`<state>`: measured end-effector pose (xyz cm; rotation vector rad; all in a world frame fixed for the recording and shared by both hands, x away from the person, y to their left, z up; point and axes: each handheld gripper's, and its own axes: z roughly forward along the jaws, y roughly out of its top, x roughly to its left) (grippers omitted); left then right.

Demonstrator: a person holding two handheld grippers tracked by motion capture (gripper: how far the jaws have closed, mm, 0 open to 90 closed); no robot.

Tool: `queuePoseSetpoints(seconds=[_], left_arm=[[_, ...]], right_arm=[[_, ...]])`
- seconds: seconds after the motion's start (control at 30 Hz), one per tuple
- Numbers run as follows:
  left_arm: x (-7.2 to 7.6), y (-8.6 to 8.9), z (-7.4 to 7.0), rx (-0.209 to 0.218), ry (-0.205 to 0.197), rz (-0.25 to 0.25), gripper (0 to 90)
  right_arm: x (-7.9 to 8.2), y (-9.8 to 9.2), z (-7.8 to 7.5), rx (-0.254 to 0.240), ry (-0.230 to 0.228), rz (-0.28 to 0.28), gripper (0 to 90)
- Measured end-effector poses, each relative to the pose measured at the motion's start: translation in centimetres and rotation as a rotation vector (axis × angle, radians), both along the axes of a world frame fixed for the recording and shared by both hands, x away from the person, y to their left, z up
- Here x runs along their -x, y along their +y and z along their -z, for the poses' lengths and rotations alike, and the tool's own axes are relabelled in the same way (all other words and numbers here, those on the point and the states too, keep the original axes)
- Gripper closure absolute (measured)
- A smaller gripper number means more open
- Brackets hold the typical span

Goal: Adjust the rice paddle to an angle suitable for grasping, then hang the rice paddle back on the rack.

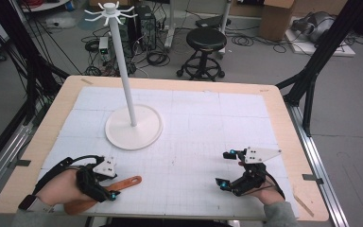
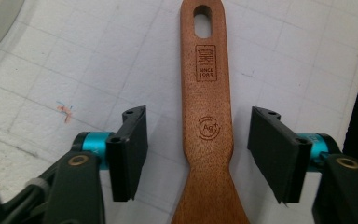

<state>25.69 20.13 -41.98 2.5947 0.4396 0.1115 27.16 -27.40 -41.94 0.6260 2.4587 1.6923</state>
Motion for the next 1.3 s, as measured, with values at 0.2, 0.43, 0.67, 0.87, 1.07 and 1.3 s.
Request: queuePoseSetpoints(seconds=[0.2, 0.43, 0.67, 0.87, 1.07, 1.3], left_arm=[[-0.4, -0.4, -0.3, -0.041, 0.023, 0.0, 48.3], [-1.0, -1.3, -0.6, -0.106, 0.053, 0.0, 55.1], [-0.7, -1.3, -0.7, -0.111, 0.048, 0.006, 59.7], [-0.9, -1.3, -0.8, -0.114, 0.06, -0.005, 64.4], [-0.9, -0.8, -0.7, -0.076, 0.062, -0.013, 65.1], [-0.8, -0.8, -0.9, -0.078, 0.063, -0.03, 65.1]], right_arm=[[0.0, 0.0, 0.0, 0.0, 0.002, -0.002, 0.0], [0.0, 0.1, 0.1, 0.01, 0.005, -0.003, 0.0], [0.0, -0.1, 0.0, -0.002, 0.0, 0.0, 0.0], [0.0, -0.1, 0.0, -0.003, 0.004, 0.003, 0.0], [0.0, 0.0, 0.0, 0.001, 0.005, 0.004, 0.0], [0.0, -0.1, 0.1, 0.002, 0.009, 0.004, 0.0]])
